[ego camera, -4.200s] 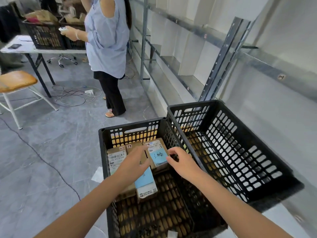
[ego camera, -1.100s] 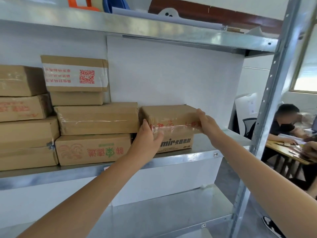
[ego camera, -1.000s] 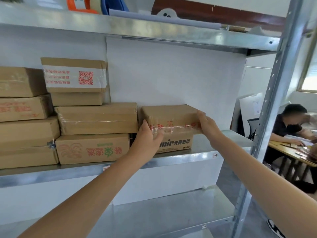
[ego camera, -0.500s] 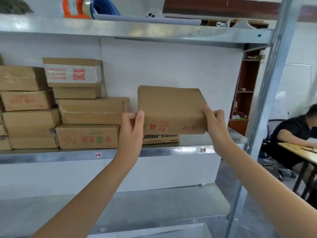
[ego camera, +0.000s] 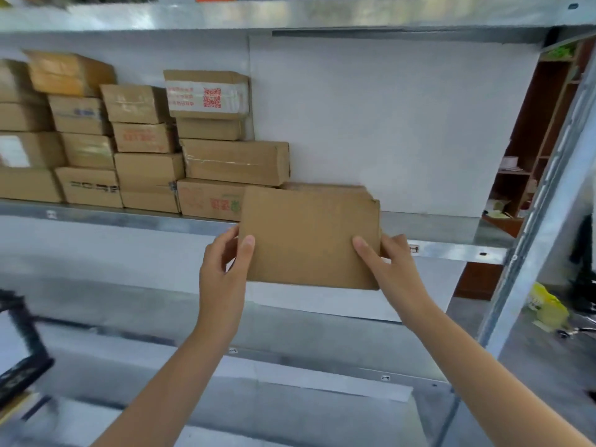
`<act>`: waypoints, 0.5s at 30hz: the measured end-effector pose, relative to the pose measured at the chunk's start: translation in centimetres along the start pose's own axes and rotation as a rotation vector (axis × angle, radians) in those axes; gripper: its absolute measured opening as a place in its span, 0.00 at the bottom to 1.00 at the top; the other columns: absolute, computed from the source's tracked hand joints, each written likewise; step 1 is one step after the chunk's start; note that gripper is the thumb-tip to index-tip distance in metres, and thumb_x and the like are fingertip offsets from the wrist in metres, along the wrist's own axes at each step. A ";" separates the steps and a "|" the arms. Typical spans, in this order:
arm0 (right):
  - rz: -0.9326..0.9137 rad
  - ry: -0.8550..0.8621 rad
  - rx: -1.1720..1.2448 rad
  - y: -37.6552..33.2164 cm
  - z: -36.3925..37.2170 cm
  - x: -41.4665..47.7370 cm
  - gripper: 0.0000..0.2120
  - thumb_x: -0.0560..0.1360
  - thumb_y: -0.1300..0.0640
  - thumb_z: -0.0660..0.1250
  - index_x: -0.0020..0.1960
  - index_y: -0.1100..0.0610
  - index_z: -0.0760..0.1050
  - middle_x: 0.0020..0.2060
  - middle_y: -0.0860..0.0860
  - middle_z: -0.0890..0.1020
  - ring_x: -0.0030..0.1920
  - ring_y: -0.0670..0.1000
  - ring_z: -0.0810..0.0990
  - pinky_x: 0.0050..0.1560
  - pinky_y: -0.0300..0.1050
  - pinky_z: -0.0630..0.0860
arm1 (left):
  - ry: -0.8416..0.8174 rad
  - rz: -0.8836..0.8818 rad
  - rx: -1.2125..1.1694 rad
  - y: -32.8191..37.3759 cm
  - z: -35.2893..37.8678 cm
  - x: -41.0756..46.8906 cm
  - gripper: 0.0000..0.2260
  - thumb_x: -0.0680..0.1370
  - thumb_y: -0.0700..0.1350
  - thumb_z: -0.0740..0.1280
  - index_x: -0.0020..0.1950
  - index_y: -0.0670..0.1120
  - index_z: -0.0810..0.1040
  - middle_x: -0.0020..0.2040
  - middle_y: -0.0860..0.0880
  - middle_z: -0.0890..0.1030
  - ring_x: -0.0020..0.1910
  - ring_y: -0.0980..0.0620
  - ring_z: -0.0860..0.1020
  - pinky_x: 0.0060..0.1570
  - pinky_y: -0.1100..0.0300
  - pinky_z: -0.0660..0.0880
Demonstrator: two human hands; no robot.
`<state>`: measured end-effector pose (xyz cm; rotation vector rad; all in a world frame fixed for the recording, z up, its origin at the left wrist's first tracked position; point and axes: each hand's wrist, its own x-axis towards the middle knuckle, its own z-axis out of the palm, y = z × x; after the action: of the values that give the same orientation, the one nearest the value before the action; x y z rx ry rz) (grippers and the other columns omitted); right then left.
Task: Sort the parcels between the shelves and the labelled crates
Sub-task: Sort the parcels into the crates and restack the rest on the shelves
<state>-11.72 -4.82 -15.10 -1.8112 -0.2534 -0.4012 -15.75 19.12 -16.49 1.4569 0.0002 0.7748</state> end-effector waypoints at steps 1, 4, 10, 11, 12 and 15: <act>-0.011 -0.035 -0.007 0.4 0.6 -0.4 0.14 0.76 0.42 0.68 0.57 0.48 0.79 0.53 0.51 0.71 0.51 0.36 0.74 0.44 0.22 0.70 | 0.011 0.005 0.038 -0.3 -0.9 -0.3 0.10 0.80 0.53 0.67 0.60 0.54 0.79 0.56 0.58 0.81 0.53 0.64 0.79 0.50 0.69 0.74; -0.026 -0.128 -0.082 1.5 2.7 -1.4 0.22 0.76 0.44 0.69 0.68 0.44 0.72 0.60 0.48 0.70 0.64 0.45 0.68 0.65 0.40 0.67 | 0.057 0.034 0.149 -1.3 -3.5 -1.4 0.06 0.82 0.46 0.66 0.57 0.49 0.78 0.54 0.56 0.81 0.51 0.63 0.78 0.49 0.70 0.71; -0.022 -0.301 -0.091 1.6 8.6 -2.9 0.25 0.76 0.44 0.69 0.71 0.47 0.69 0.62 0.47 0.73 0.64 0.50 0.70 0.58 0.43 0.69 | 0.225 0.036 0.328 -2.5 -10.0 -3.6 0.06 0.82 0.41 0.64 0.58 0.48 0.76 0.55 0.50 0.77 0.51 0.59 0.76 0.47 0.75 0.71; -0.022 -0.327 -0.066 1.5 9.6 -3.1 0.25 0.76 0.44 0.69 0.71 0.48 0.69 0.62 0.47 0.74 0.63 0.49 0.72 0.56 0.40 0.71 | 0.257 0.020 0.349 -2.6 -11.2 -3.8 0.07 0.82 0.40 0.65 0.58 0.49 0.76 0.53 0.49 0.75 0.49 0.57 0.76 0.47 0.73 0.71; -0.015 -0.351 -0.028 1.3 10.6 -3.3 0.25 0.77 0.44 0.68 0.71 0.48 0.69 0.62 0.46 0.76 0.61 0.47 0.75 0.53 0.37 0.73 | 0.274 0.009 0.366 -2.5 -12.3 -4.0 0.07 0.81 0.40 0.66 0.57 0.50 0.76 0.50 0.47 0.75 0.46 0.56 0.75 0.47 0.69 0.71; 0.011 -0.428 0.085 0.2 13.6 -4.2 0.25 0.76 0.40 0.66 0.70 0.48 0.68 0.60 0.44 0.78 0.56 0.44 0.79 0.50 0.37 0.78 | 0.290 0.029 0.391 -1.9 -15.9 -4.9 0.07 0.81 0.40 0.65 0.56 0.51 0.77 0.43 0.49 0.78 0.41 0.55 0.79 0.45 0.65 0.74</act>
<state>-13.63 8.32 -20.17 -1.7993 -0.5483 0.0110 -25.68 30.95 -22.82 1.6991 0.3705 1.0451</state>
